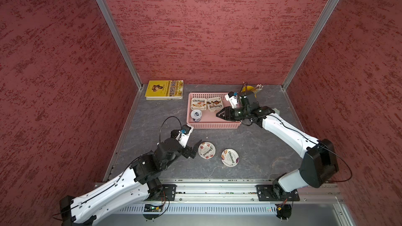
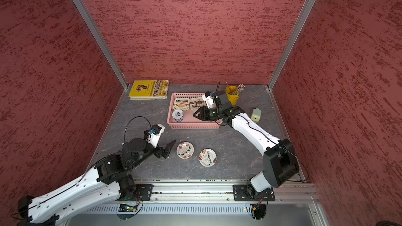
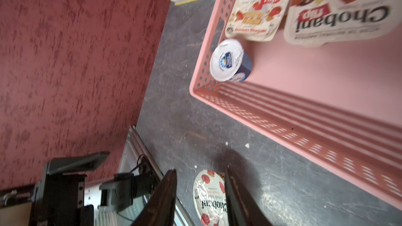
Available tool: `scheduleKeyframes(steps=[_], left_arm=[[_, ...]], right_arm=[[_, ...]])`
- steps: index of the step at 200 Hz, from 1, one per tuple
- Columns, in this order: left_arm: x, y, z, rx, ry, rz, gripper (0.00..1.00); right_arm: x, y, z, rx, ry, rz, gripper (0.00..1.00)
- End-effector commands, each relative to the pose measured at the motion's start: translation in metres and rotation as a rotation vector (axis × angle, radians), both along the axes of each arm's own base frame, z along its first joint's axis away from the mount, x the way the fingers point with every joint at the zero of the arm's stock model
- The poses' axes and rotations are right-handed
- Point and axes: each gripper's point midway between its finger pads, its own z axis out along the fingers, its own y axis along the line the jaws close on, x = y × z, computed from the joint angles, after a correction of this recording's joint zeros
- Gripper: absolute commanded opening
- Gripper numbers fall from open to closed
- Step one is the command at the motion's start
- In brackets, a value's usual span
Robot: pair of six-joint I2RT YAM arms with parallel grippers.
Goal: Put the yogurt in the basket
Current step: Pick up the yogurt from the center of the board.
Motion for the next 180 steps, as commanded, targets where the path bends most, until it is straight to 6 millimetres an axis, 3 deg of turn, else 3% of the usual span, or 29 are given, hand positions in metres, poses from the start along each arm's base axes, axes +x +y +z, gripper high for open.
scheduleKeyframes(steps=[1, 27, 76, 180], left_arm=[[-0.003, 0.004, 0.004, -0.019, 0.017, 0.02, 1.0], [-0.005, 0.004, 0.001, -0.01, 0.023, 0.025, 1.0], [-0.005, 0.001, 0.0, 0.002, 0.018, 0.027, 1.0], [-0.005, 0.002, -0.003, 0.019, 0.024, 0.026, 1.0]], right_arm=[[-0.031, 0.012, 0.013, 0.07, -0.001, 0.225, 0.39], [-0.041, 0.013, -0.001, 0.074, 0.038, 0.286, 0.35], [-0.053, 0.009, -0.053, -0.021, 0.111, 0.322, 0.26], [-0.061, 0.025, -0.114, -0.101, 0.187, 0.384, 0.25]])
